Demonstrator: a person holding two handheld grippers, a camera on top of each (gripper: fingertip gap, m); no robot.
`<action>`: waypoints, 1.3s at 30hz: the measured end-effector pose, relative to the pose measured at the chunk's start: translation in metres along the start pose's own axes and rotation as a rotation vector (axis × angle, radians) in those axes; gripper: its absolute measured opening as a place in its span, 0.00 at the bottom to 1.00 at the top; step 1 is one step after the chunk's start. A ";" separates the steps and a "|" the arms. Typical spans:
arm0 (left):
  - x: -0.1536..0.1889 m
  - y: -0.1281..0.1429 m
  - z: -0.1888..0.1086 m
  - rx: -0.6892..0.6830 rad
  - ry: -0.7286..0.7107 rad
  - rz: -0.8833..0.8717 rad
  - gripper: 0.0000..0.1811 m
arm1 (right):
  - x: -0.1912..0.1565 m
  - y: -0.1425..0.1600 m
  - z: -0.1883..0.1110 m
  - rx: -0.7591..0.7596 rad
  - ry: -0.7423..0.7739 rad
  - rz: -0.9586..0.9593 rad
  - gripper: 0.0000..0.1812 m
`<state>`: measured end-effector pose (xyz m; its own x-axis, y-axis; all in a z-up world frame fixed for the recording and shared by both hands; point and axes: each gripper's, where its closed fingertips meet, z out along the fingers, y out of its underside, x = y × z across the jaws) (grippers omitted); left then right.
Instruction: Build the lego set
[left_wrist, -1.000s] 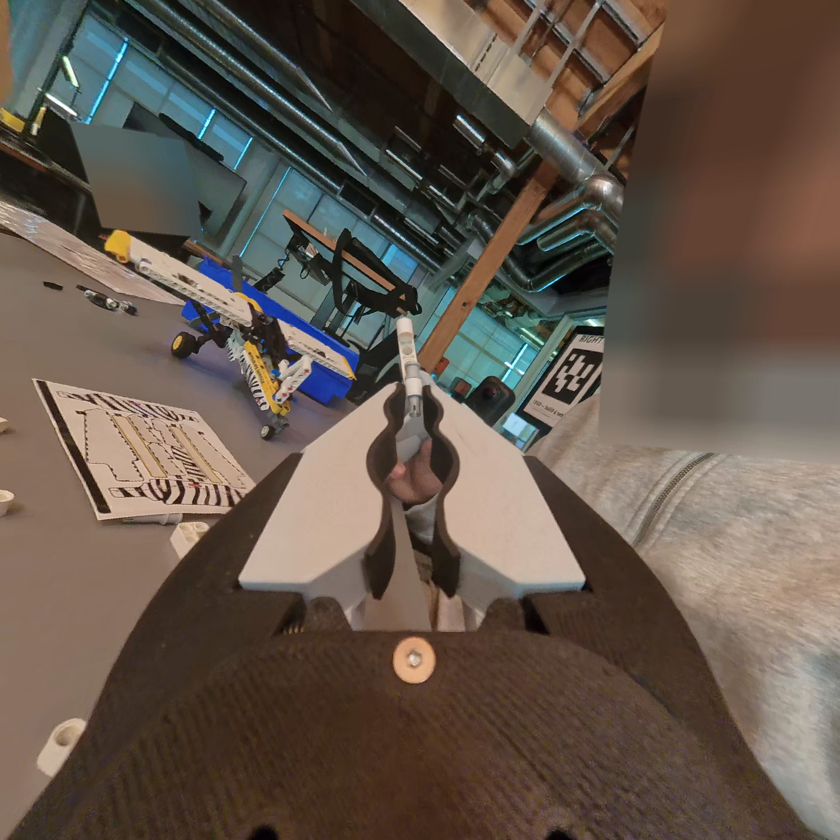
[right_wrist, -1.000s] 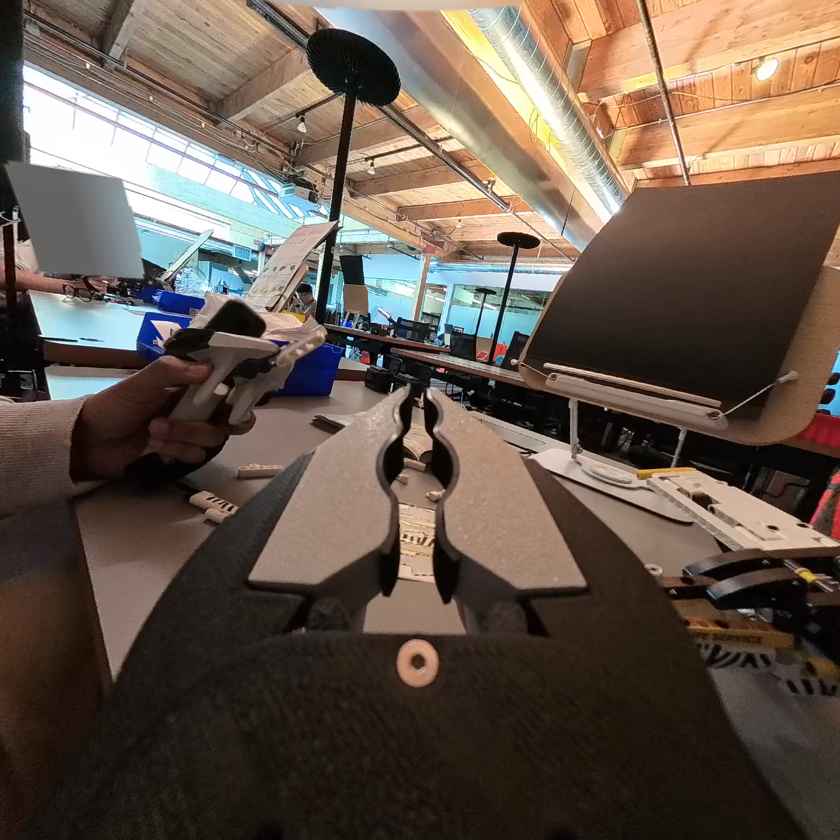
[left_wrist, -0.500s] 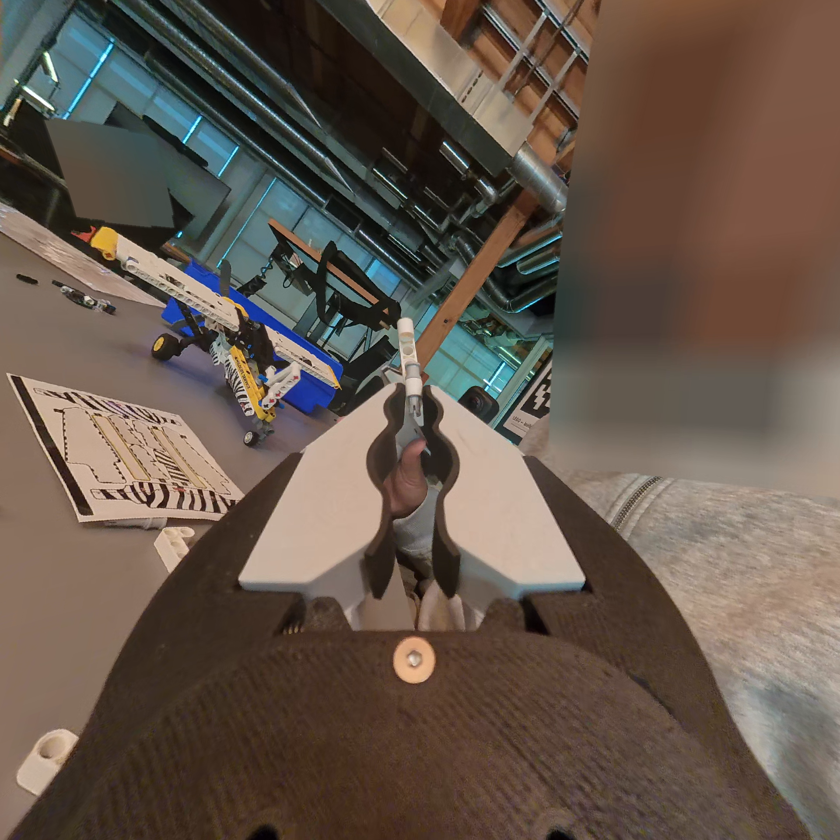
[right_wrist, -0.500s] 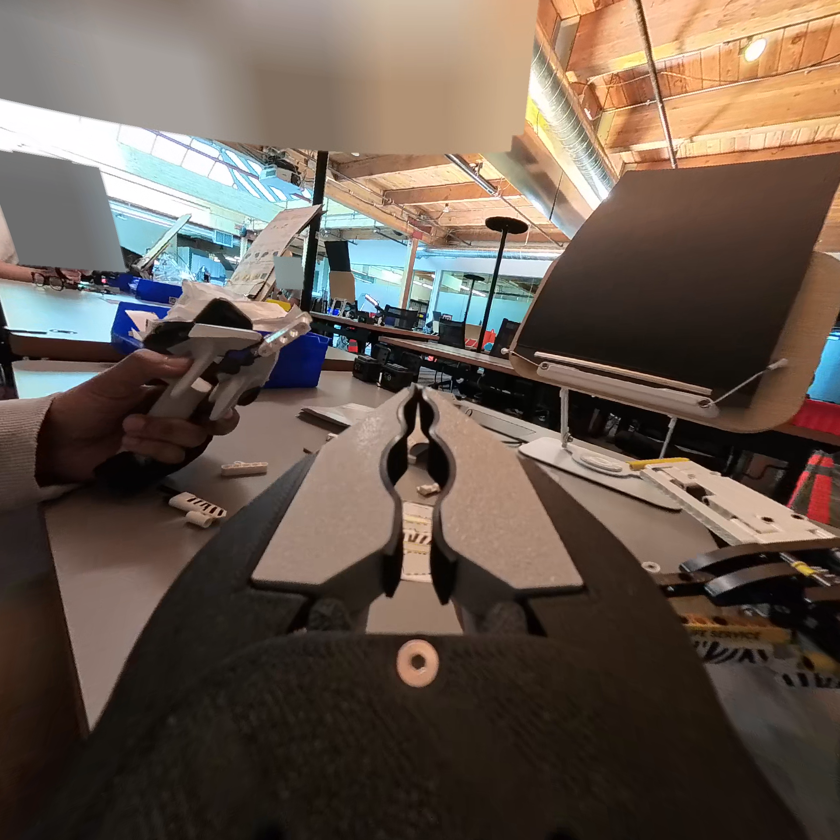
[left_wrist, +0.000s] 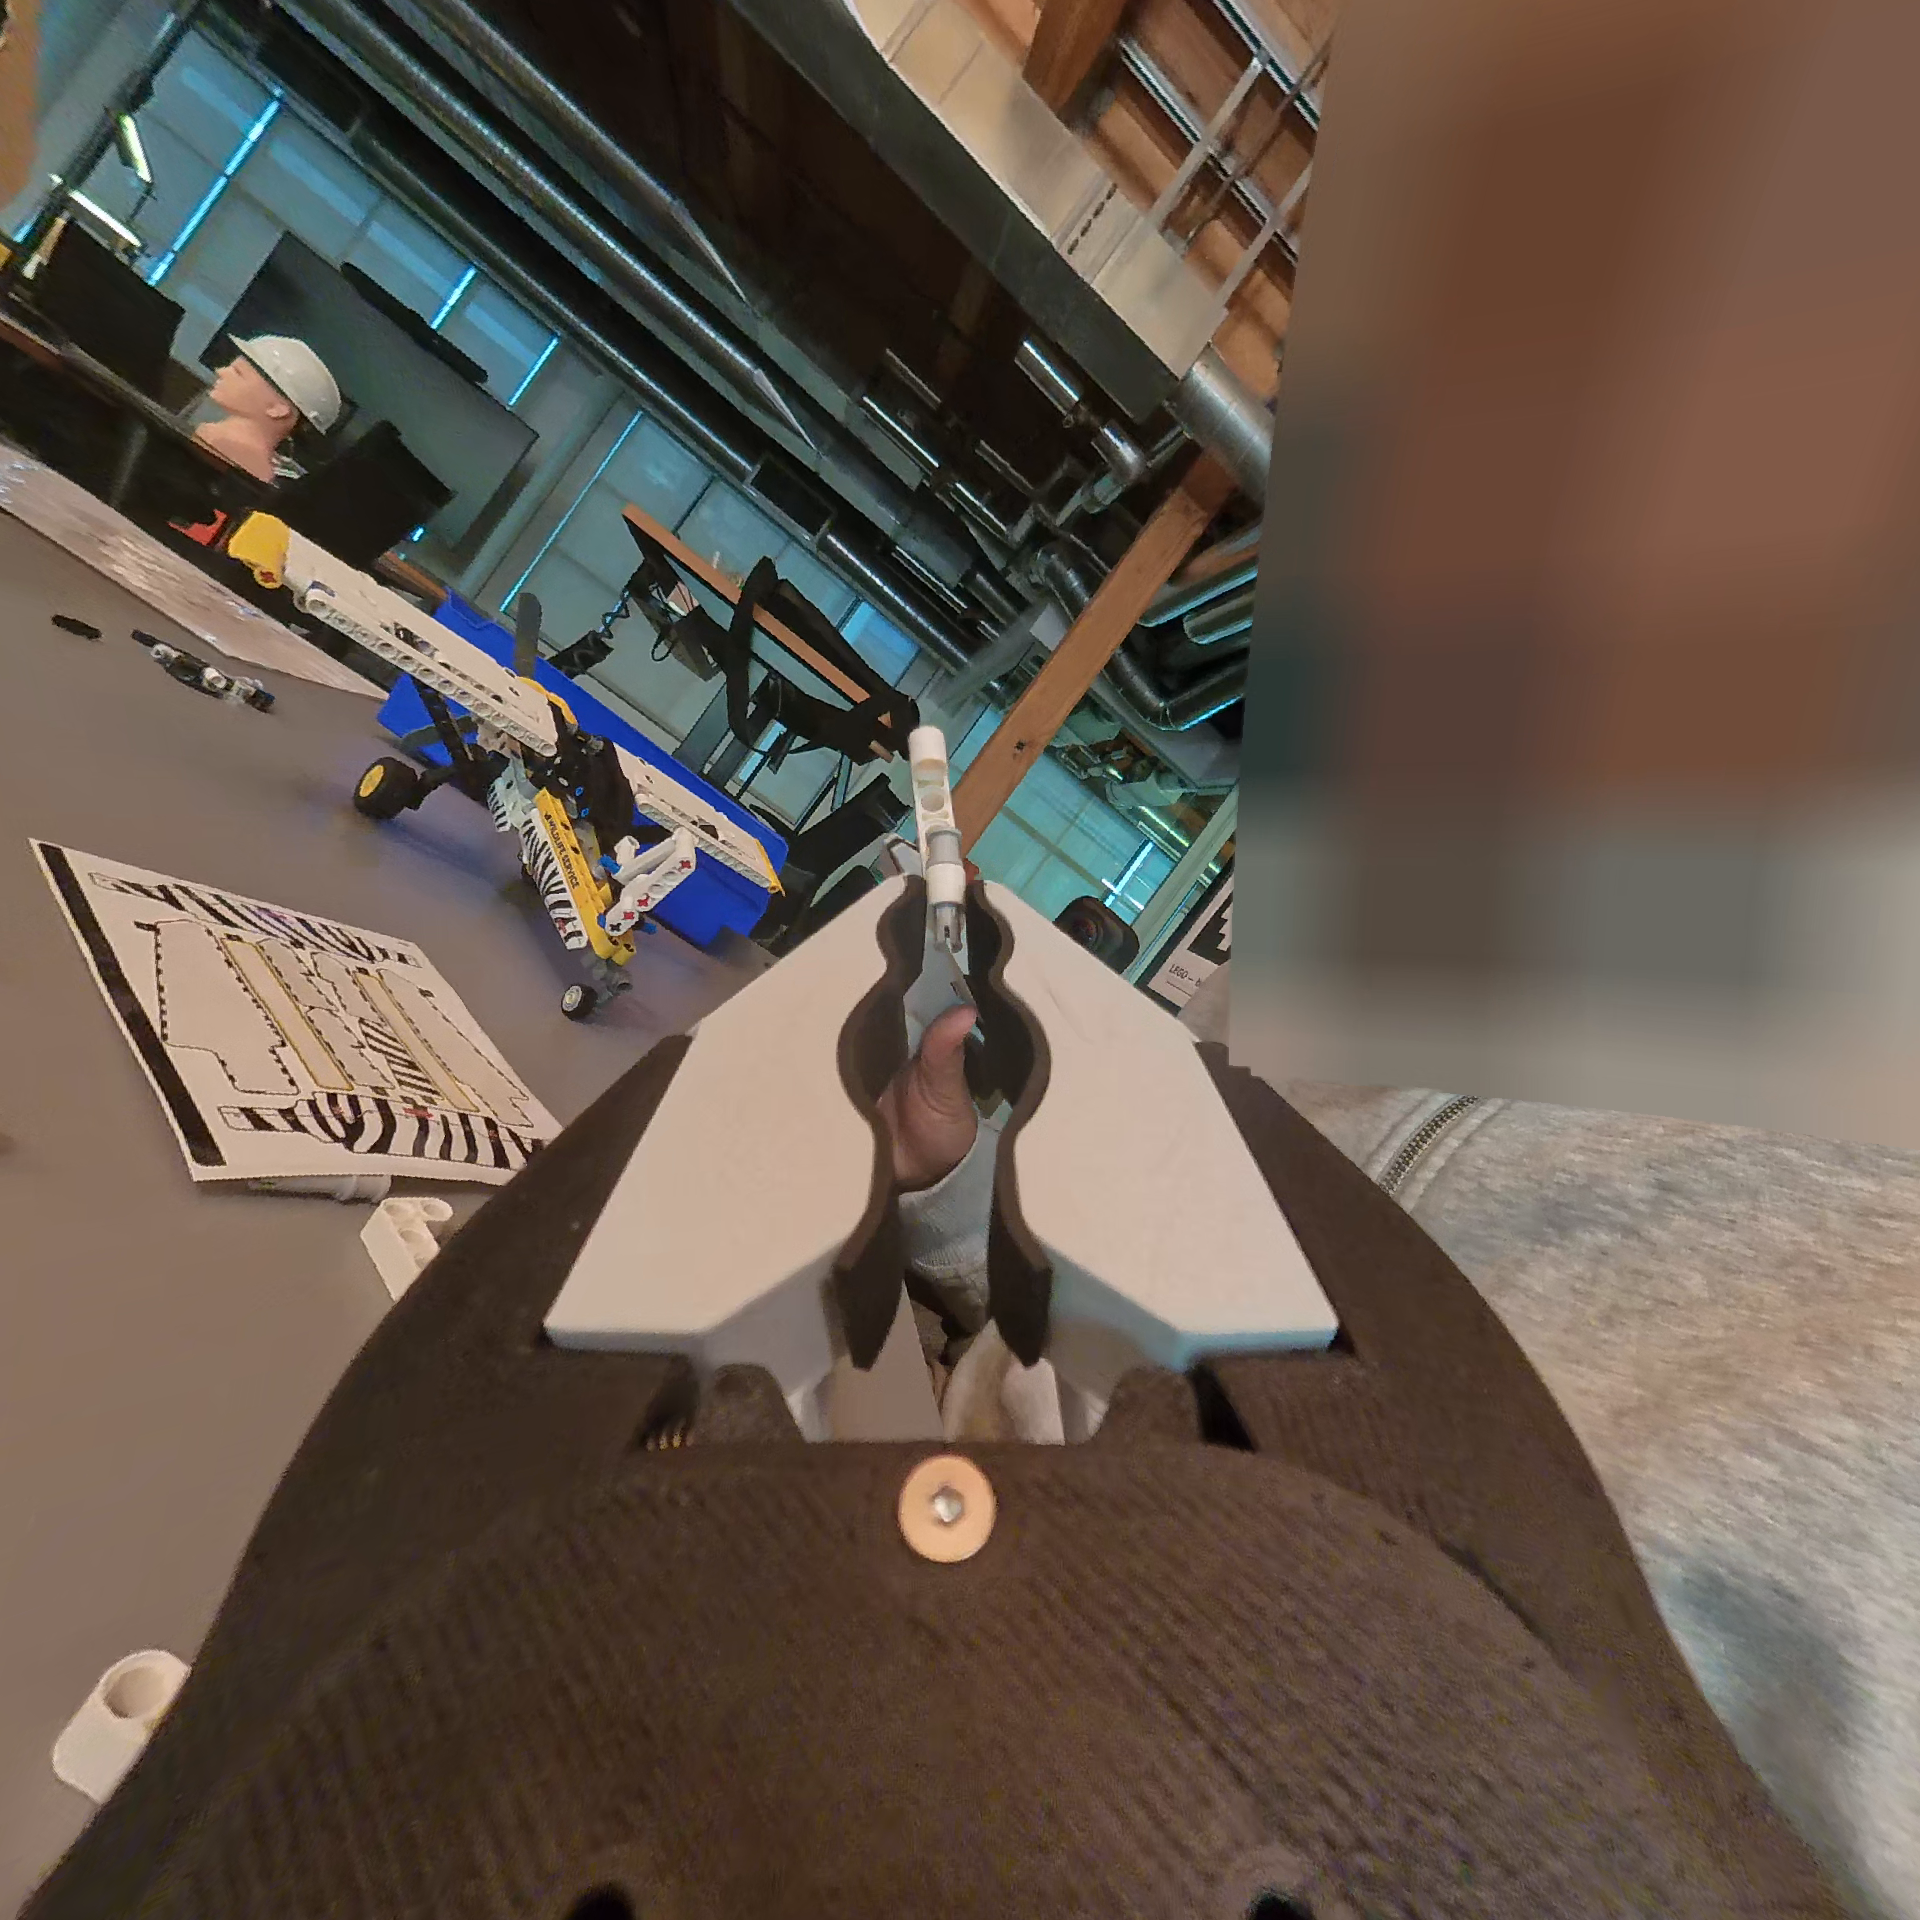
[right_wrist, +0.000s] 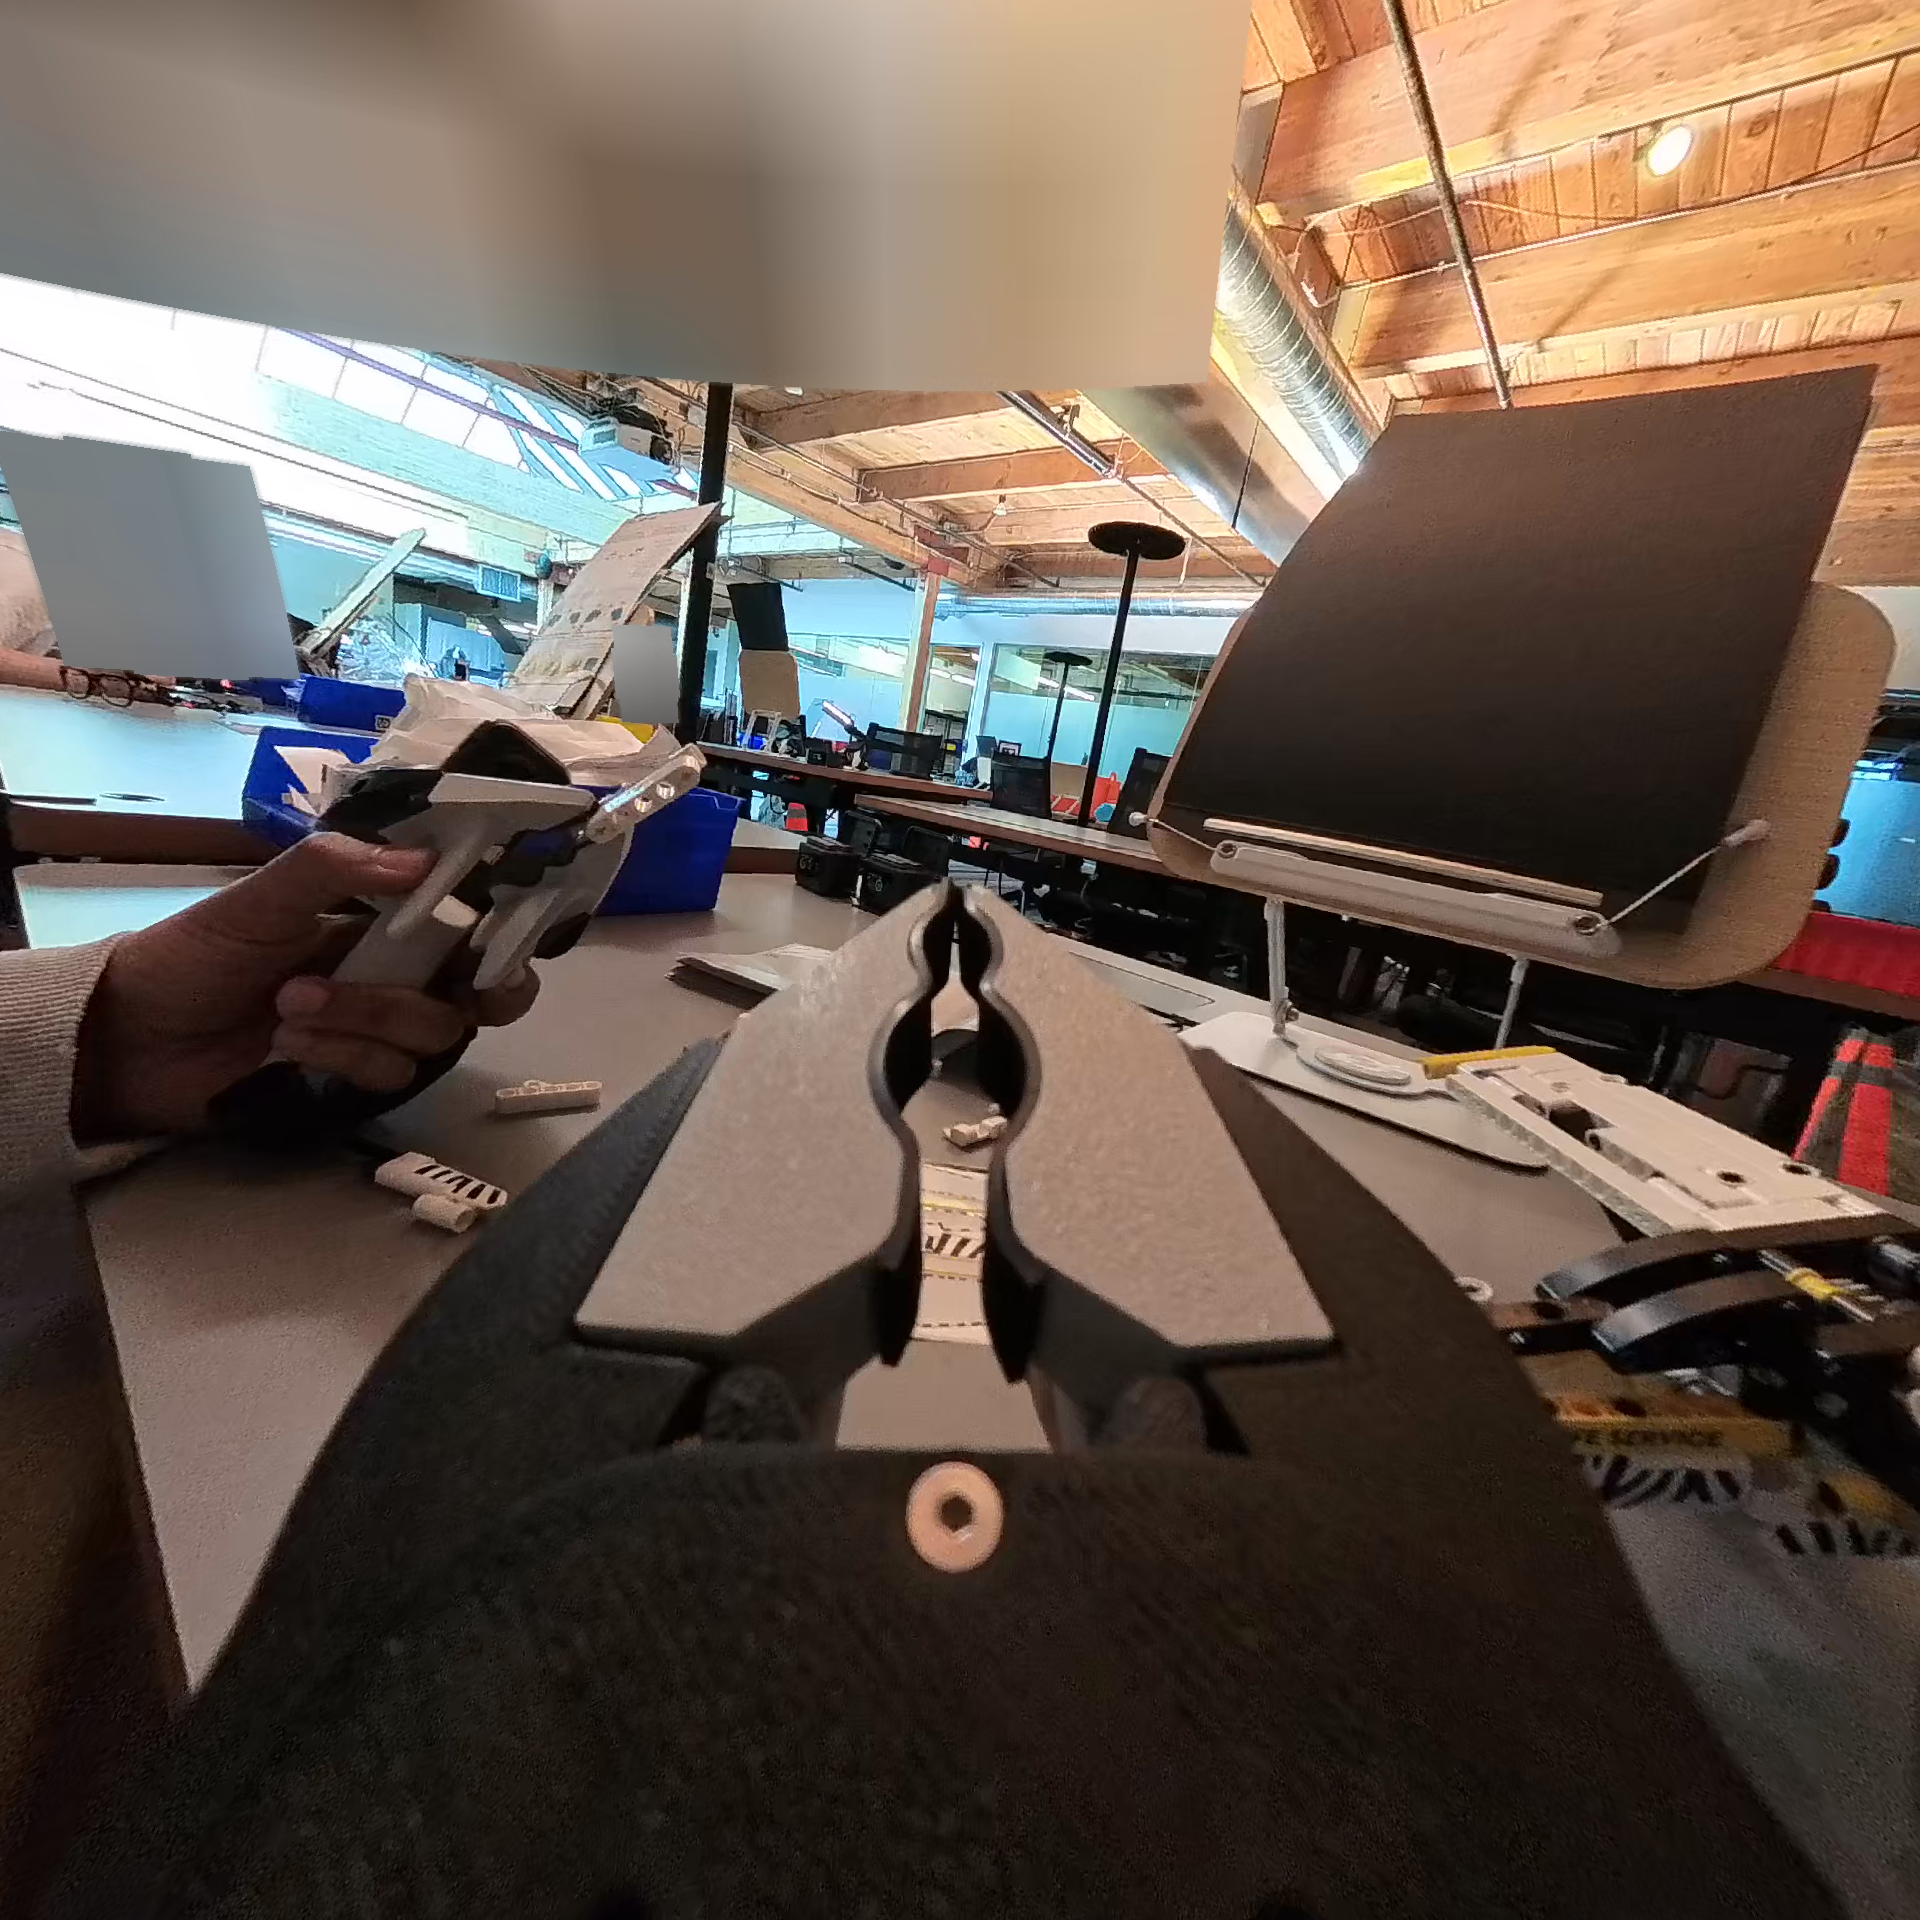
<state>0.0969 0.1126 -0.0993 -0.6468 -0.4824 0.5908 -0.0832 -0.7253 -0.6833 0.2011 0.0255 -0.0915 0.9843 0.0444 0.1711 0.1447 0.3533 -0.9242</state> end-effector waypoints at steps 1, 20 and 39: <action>0.000 0.001 0.001 -0.007 0.003 -0.005 0.03 | 0.001 0.000 0.000 0.001 0.000 0.000 0.00; 0.003 -0.003 -0.003 0.021 -0.015 0.026 0.03 | -0.001 -0.003 0.000 0.017 -0.001 -0.054 0.01; 0.012 -0.007 -0.006 0.030 0.008 0.079 0.03 | -0.009 -0.004 -0.001 0.023 -0.019 -0.103 0.04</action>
<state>0.0852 0.1151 -0.0900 -0.6568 -0.5345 0.5319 -0.0092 -0.6996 -0.7145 0.1921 0.0224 -0.0901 0.9622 0.0247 0.2713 0.2423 0.3781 -0.8935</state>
